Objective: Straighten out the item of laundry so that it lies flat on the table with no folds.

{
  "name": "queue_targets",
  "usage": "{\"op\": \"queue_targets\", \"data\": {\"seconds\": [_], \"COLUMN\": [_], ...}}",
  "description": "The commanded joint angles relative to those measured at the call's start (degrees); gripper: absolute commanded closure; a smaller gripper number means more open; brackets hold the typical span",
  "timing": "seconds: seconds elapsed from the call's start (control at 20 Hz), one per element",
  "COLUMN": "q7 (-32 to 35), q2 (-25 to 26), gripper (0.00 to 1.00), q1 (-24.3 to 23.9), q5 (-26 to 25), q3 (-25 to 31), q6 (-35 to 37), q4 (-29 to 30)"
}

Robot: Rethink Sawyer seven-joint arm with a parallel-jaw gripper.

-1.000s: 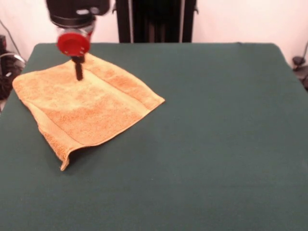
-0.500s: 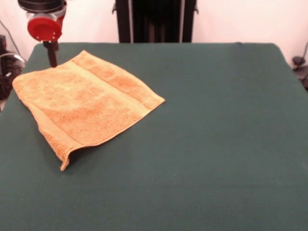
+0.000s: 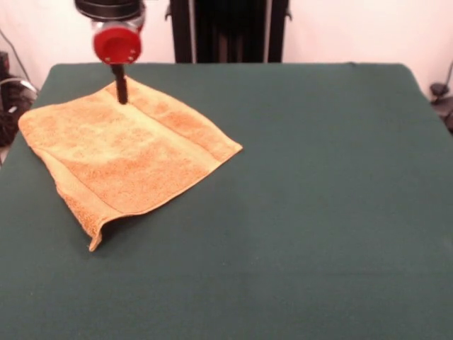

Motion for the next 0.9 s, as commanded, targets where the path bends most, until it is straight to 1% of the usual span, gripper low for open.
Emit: {"op": "queue_targets", "data": {"seconds": [0.05,0.2,0.3,0.4,0.5,0.6,0.7,0.9], "q7": [-0.39,0.74,1.13,-0.14,-0.61,2.61,4.05,5.05], "q2": [3.42,4.47,5.12,6.35,8.14,9.83,10.75,13.18], "gripper": [0.0,0.0,0.0,0.0,0.0,0.0,0.0,0.0], "q1": [4.63,5.85,5.76,5.39,5.44,6.16,6.87,6.98], "q5": [-1.2,-0.87,0.1,0.02,-0.67,0.89,1.44,2.55], "q3": [6.05,5.62,6.19,6.99,7.24,7.42,7.26,8.02], "q6": [-4.56,-5.49,-6.37,-6.96,-9.07,-12.4,-14.01,-17.52], "q4": [5.7,5.25,5.65,5.8,5.43,5.6,5.05,4.44]}}
